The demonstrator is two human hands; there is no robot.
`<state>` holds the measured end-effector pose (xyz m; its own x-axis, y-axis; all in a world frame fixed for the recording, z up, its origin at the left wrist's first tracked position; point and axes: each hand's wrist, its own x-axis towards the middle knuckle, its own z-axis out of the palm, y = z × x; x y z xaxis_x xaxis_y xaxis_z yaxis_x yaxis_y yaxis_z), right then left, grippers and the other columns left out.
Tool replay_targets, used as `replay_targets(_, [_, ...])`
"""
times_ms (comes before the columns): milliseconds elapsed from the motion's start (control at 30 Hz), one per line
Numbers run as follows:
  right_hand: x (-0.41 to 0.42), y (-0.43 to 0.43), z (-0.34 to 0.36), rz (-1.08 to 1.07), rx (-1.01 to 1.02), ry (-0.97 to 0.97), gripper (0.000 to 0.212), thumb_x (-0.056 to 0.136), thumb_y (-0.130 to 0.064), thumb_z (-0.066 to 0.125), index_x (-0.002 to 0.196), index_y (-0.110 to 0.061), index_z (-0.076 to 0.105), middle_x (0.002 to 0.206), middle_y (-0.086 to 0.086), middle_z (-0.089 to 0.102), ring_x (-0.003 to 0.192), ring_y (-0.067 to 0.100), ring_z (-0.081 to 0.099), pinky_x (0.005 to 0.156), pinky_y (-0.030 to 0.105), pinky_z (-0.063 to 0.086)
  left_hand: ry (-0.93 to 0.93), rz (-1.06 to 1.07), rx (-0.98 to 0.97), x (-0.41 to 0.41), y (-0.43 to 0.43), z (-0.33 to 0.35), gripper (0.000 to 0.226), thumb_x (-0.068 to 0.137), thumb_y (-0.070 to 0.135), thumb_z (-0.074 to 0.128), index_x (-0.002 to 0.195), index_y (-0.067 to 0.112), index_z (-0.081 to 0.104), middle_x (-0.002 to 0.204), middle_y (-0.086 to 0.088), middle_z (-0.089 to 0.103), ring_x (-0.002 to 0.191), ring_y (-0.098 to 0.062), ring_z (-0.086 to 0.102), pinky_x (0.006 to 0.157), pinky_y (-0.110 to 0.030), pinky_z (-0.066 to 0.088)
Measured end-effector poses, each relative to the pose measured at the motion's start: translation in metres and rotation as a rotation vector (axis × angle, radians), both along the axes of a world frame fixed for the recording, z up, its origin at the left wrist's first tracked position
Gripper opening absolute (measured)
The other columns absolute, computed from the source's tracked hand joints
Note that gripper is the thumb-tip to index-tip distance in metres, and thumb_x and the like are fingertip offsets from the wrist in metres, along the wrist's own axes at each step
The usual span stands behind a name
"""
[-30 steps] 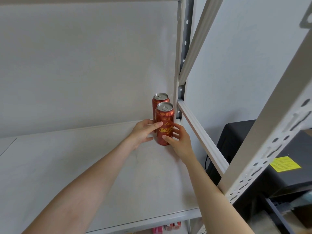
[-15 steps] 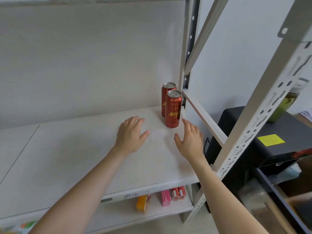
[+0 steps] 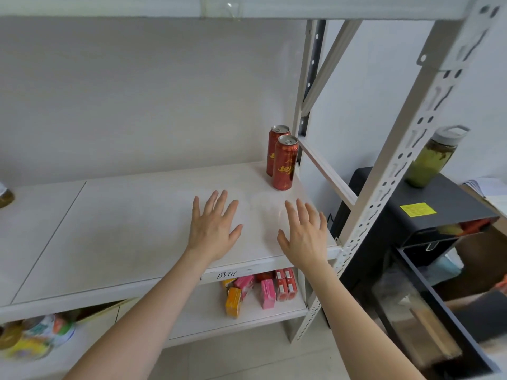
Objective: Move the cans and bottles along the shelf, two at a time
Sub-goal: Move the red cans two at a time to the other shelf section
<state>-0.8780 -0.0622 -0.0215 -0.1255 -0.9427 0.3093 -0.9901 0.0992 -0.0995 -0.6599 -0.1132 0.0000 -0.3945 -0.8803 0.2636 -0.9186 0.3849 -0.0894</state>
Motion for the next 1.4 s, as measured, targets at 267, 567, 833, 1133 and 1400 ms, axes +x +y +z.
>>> replay_targets(267, [0.014,0.061,0.002,0.034,0.05,0.035,0.071,0.095,-0.054,0.042,0.154,-0.026,0.015,0.163,0.008,0.019,0.149,0.033,0.018,0.118,0.055,0.012,-0.007,0.029,0.015,0.011,0.071,-0.004,0.063,0.097,0.055,0.033,0.151,0.024,0.027,0.162,-0.01,0.018,0.15,-0.028,0.011,0.118,-0.059,0.007])
replay_targets(567, [0.049,0.126,0.0,0.086,0.065,0.044,0.07,0.095,-0.052,0.041,0.154,-0.023,0.019,0.162,0.01,0.023,0.148,0.034,0.019,0.116,0.058,0.016,0.0,0.088,0.018,0.055,0.146,0.001,0.062,0.097,0.056,0.031,0.151,0.025,0.027,0.162,-0.009,0.018,0.15,-0.028,0.012,0.118,-0.059,0.007])
replay_targets(833, [0.11,0.154,0.009,0.137,0.034,0.043,0.073,0.094,-0.052,0.046,0.155,-0.022,0.019,0.162,0.01,0.021,0.149,0.033,0.018,0.117,0.057,0.014,0.04,0.108,-0.022,0.119,0.185,0.002,0.06,0.096,0.053,0.041,0.147,0.021,0.038,0.158,-0.012,0.029,0.148,-0.03,0.021,0.116,-0.061,0.012])
replay_targets(1133, [0.223,0.172,0.017,0.136,-0.01,0.022,0.07,0.092,-0.048,0.053,0.151,-0.019,0.031,0.158,0.012,0.031,0.146,0.035,0.027,0.115,0.059,0.02,-0.005,0.101,-0.033,0.229,0.202,0.005,0.06,0.097,0.055,0.036,0.148,0.023,0.033,0.159,-0.011,0.026,0.148,-0.03,0.018,0.116,-0.06,0.008])
replay_targets(1400, [0.335,0.173,0.013,0.143,0.016,0.013,0.07,0.093,-0.048,0.049,0.152,-0.021,0.023,0.161,0.01,0.023,0.148,0.032,0.019,0.117,0.058,0.015,-0.016,0.099,-0.026,0.341,0.208,0.002,0.061,0.096,0.054,0.04,0.147,0.023,0.037,0.158,-0.011,0.03,0.148,-0.031,0.021,0.116,-0.061,0.011])
